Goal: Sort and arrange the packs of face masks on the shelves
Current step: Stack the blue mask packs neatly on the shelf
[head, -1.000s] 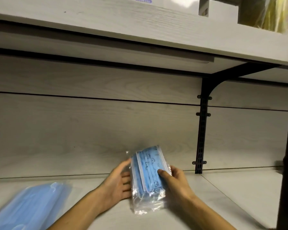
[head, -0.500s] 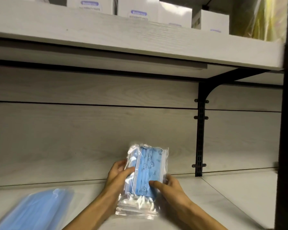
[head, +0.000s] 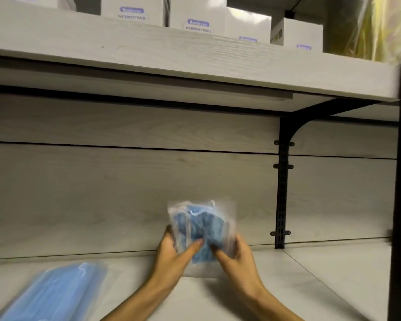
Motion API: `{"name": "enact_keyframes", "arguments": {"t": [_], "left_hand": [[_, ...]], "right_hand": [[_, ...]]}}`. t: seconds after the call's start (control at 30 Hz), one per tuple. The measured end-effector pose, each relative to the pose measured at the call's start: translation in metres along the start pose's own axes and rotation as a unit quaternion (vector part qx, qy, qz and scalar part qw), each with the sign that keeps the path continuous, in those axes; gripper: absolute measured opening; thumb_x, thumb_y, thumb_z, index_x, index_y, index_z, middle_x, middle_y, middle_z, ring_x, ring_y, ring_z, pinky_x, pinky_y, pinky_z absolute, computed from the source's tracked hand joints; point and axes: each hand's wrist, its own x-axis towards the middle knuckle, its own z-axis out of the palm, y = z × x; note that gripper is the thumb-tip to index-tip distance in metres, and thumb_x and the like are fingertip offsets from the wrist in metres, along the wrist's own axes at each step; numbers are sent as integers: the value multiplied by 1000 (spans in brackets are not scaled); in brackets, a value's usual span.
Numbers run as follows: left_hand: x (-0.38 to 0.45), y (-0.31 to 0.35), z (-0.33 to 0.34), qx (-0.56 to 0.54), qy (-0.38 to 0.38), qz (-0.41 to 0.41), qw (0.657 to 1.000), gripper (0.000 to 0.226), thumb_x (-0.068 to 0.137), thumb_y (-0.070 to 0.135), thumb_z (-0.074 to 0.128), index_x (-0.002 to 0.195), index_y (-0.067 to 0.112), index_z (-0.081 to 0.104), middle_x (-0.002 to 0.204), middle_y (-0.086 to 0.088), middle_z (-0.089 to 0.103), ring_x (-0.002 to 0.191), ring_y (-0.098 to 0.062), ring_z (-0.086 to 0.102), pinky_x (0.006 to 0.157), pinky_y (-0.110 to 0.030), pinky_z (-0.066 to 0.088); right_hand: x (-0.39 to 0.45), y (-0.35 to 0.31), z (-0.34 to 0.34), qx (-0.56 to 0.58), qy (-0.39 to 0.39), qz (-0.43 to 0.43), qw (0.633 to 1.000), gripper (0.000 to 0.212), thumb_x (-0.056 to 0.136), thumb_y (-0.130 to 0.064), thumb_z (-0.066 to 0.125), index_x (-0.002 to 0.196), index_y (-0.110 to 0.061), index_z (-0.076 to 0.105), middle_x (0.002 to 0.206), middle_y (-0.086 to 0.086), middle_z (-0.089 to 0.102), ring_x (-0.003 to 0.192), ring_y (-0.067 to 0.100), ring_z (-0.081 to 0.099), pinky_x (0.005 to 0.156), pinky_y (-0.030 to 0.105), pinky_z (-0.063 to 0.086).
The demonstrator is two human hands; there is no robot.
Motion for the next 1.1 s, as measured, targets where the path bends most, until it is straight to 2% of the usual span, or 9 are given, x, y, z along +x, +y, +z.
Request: {"name": "enact_keyframes", "arguments": {"t": [0.2, 0.4, 0.47, 0.53, 0.7, 0.87, 0.93, 1.0, 1.1], "left_hand": [[-1, 0, 5, -14, -4, -8, 1000, 42, 86, 19, 79, 121, 21, 56, 110, 2, 74, 103, -16, 72, 85, -37, 59], [0, 12, 6, 7, -15, -64, 998, 22, 97, 7, 57, 112, 23, 60, 104, 1, 74, 100, -20, 71, 82, -35, 59], [9, 16, 4, 49, -38, -118, 991, 19, 97, 9, 55, 108, 23, 59, 102, 3, 72, 97, -17, 70, 75, -30, 57], [15, 12, -2, 73, -59, -207, 974, 13, 93, 18, 59, 106, 18, 59, 99, -5, 73, 89, -20, 71, 74, -38, 59], [8, -13, -9, 115, -95, -338, 929, 16, 97, 13, 54, 112, 9, 60, 86, -10, 78, 82, -25, 77, 81, -39, 62], [9, -12, -9, 143, -107, -344, 922, 14, 97, 19, 56, 107, 11, 62, 86, -9, 79, 83, -25, 77, 80, -39, 62], [9, -3, -10, 179, -121, -340, 915, 16, 97, 21, 57, 107, 11, 63, 81, -7, 78, 74, -21, 77, 67, -33, 63], [8, 5, -11, 237, -134, -325, 906, 20, 95, 24, 58, 110, 11, 62, 78, -5, 77, 61, -15, 74, 52, -24, 57], [11, 10, -15, 330, -156, -288, 886, 24, 94, 33, 60, 110, 15, 62, 84, -2, 76, 67, -12, 74, 63, -26, 61]], "right_hand": [[1, 3, 6, 11, 12, -4, 1000, 28, 96, -2, 61, 118, -20, 64, 111, -5, 76, 104, 10, 72, 87, 27, 57], [3, -5, 0, 41, -2, 81, 996, 16, 98, 0, 56, 113, -5, 57, 98, 10, 72, 75, 9, 74, 61, 21, 58], [6, -11, -6, 53, -28, 145, 988, 21, 97, -4, 59, 117, -2, 55, 98, 16, 73, 75, 18, 75, 61, 26, 58], [14, -10, -13, 24, -56, 213, 975, 23, 95, -10, 63, 112, 3, 54, 90, 16, 77, 78, 28, 76, 66, 34, 61], [14, 2, -16, -106, -92, 311, 940, 48, 83, -22, 72, 119, 5, 55, 97, 18, 77, 84, 29, 76, 77, 43, 63], [12, -2, -11, -175, -94, 287, 937, 23, 93, -21, 66, 106, -4, 55, 90, 8, 71, 64, 11, 67, 47, 17, 49], [13, -7, -9, -212, -111, 270, 933, 14, 95, -20, 63, 88, -8, 60, 77, 2, 69, 55, 6, 62, 45, 16, 46], [13, -11, -7, -256, -122, 272, 920, 16, 94, -24, 63, 87, -10, 63, 73, -1, 65, 52, 6, 60, 42, 15, 42], [14, -15, -9, -315, -134, 273, 899, 28, 89, -32, 67, 101, -7, 67, 87, 7, 71, 65, 16, 65, 52, 25, 55]]}}
